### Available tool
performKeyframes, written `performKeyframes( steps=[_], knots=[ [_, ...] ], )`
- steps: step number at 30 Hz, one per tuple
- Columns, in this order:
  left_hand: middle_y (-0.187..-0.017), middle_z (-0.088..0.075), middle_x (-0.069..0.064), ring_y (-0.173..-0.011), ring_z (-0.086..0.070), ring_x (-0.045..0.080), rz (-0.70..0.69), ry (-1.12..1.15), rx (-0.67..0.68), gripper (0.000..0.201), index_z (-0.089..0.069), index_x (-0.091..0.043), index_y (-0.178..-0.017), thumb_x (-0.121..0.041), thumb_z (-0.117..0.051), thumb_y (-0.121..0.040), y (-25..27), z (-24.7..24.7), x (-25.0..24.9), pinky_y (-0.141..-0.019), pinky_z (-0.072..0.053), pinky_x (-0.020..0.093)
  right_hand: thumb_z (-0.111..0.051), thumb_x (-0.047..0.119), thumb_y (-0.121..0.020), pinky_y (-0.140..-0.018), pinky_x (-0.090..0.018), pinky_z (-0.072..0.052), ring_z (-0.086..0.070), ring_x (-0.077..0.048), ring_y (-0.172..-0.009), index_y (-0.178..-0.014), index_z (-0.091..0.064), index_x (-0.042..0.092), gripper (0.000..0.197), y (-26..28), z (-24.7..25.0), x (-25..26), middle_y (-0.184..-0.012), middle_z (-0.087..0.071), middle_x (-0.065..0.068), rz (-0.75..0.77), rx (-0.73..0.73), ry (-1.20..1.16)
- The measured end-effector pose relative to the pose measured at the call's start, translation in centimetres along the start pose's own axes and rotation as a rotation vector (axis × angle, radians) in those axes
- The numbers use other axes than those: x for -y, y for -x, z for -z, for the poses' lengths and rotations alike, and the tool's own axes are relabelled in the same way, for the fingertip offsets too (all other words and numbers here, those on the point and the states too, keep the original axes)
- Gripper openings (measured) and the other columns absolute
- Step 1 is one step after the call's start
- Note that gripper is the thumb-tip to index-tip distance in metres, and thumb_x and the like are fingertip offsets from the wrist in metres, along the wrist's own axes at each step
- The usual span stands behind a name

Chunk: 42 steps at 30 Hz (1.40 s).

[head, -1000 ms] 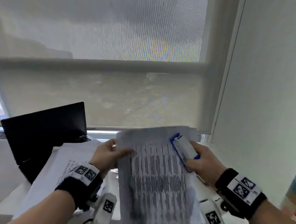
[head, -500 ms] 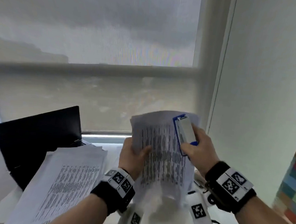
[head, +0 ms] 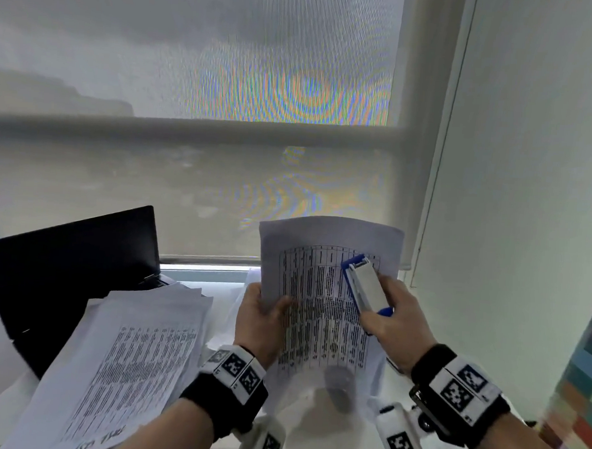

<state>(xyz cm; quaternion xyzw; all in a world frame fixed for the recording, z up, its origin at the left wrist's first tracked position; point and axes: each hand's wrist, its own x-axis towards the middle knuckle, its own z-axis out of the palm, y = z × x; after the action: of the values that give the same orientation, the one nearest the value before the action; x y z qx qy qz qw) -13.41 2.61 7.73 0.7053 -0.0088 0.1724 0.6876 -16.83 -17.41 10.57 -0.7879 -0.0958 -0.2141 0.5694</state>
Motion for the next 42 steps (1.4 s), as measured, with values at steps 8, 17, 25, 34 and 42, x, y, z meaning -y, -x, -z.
performKeyframes(
  steps=[8,17,25,34,42],
  knots=[
    [-0.093,-0.073,0.003,-0.087,-0.069,0.02,0.012,-0.005,0.107,0.017,-0.062,-0.011,-0.105,0.001,-0.057,-0.094,-0.3,0.6,-0.5,-0.076,-0.056,0.032,-0.054,0.066,-0.072,-0.095,-0.03,-0.029,-0.027,-0.009,-0.108,-0.124,-0.043,0.027,0.066,-3.6,2.5,3.2,-0.119,-0.034,0.0,0.121,-0.265,0.414],
    [-0.092,-0.073,0.011,-0.086,-0.07,0.029,0.01,-0.021,0.226,0.011,-0.064,-0.012,-0.097,-0.003,-0.061,-0.091,1.1,-0.3,-1.1,-0.081,-0.056,0.054,-0.06,0.05,-0.081,-0.061,-0.014,-0.044,-0.055,0.008,-0.069,-0.114,-0.041,0.019,0.049,-7.2,0.5,9.8,-0.083,-0.053,0.019,0.374,-0.19,0.137],
    [-0.079,-0.073,-0.001,-0.073,-0.069,0.018,-0.008,0.078,0.25,0.014,-0.061,-0.009,-0.1,0.002,-0.056,-0.093,1.9,0.1,-2.4,-0.066,-0.057,0.036,-0.052,0.064,-0.082,-0.068,-0.04,-0.053,-0.059,-0.016,-0.074,-0.111,-0.048,0.019,0.054,-7.5,-3.7,12.1,-0.083,-0.056,0.014,0.404,-0.167,0.185],
    [-0.103,-0.07,0.013,-0.096,-0.067,0.031,-0.072,0.079,0.283,0.022,-0.066,-0.024,-0.097,-0.02,-0.061,-0.076,1.9,0.7,-2.6,-0.088,-0.053,0.054,-0.047,0.062,-0.08,-0.069,-0.036,-0.049,-0.06,-0.023,-0.073,-0.098,-0.054,0.017,0.049,-7.6,-5.4,13.1,-0.073,-0.057,0.009,0.414,-0.245,0.193],
    [-0.095,-0.072,0.017,-0.09,-0.066,0.041,0.082,-0.004,0.228,0.023,-0.064,-0.01,-0.098,-0.022,-0.066,-0.079,-0.3,2.8,-2.6,-0.086,-0.052,0.06,-0.054,0.046,-0.092,-0.061,-0.021,-0.044,-0.057,-0.006,-0.067,-0.105,-0.053,0.015,0.033,-8.7,-5.8,10.7,-0.082,-0.06,0.005,0.32,-0.106,0.044]
  ],
)
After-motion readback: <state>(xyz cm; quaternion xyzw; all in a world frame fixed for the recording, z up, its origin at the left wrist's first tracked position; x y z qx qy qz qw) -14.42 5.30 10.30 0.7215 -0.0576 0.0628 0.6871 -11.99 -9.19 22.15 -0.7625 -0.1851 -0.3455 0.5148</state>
